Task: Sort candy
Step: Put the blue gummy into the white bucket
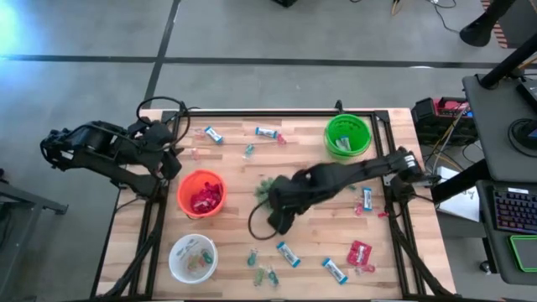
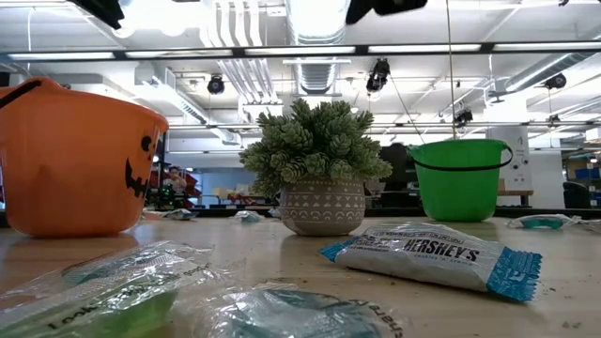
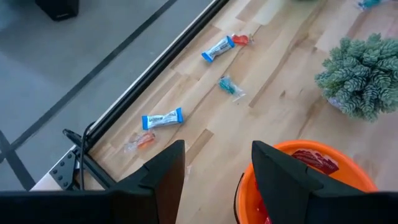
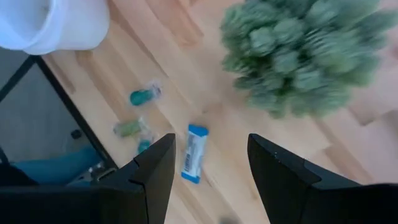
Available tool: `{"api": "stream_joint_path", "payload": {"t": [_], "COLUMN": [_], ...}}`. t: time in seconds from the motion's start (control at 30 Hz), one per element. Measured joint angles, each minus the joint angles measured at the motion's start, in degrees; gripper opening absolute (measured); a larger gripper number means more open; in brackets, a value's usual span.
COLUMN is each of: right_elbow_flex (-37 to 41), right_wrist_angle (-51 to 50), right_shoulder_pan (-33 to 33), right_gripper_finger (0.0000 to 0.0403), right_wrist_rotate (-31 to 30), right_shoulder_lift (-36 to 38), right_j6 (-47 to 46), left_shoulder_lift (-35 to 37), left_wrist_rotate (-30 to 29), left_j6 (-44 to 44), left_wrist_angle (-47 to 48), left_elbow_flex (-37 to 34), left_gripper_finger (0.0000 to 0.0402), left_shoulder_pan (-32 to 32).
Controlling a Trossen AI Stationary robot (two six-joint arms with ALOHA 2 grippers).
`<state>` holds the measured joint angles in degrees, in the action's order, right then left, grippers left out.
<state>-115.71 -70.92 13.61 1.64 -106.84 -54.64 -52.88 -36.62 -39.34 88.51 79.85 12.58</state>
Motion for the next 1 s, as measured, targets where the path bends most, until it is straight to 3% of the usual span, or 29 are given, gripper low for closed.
{"api": "stream_joint_path", "payload": {"t": [0.23, 0.43, 0.67, 1.0], "right_elbow_flex": [1.5, 1.0, -0.4, -7.1], "right_wrist_angle": [6.0, 10.8, 14.1, 14.7], "right_shoulder_pan": [2.9, 5.8, 8.3, 12.4], "right_gripper_finger": [0.0192, 0.0192, 0.0192, 0.0192], "right_wrist_rotate": [-2.2, -2.1, 5.8, 6.3], "right_shoulder_lift": [-3.7, -8.4, -15.9, -23.4], "right_j6": [-9.5, -12.3, -17.8, -23.9], "left_shoulder_lift": [0.1, 0.2, 0.3, 0.4], "left_wrist_rotate": [0.1, 0.1, 0.9, 1.7], "left_j6": [4.3, 7.8, 10.5, 12.1], "left_wrist_angle": [0.0, 0.0, 0.0, 0.0], "left_elbow_flex": [0.0, 0.0, -0.1, -0.1], "left_gripper_finger": [0.0168, 0.0168, 0.0168, 0.0168], "left_shoulder_pan": [0.0, 0.0, 0.0, 0.0]}}
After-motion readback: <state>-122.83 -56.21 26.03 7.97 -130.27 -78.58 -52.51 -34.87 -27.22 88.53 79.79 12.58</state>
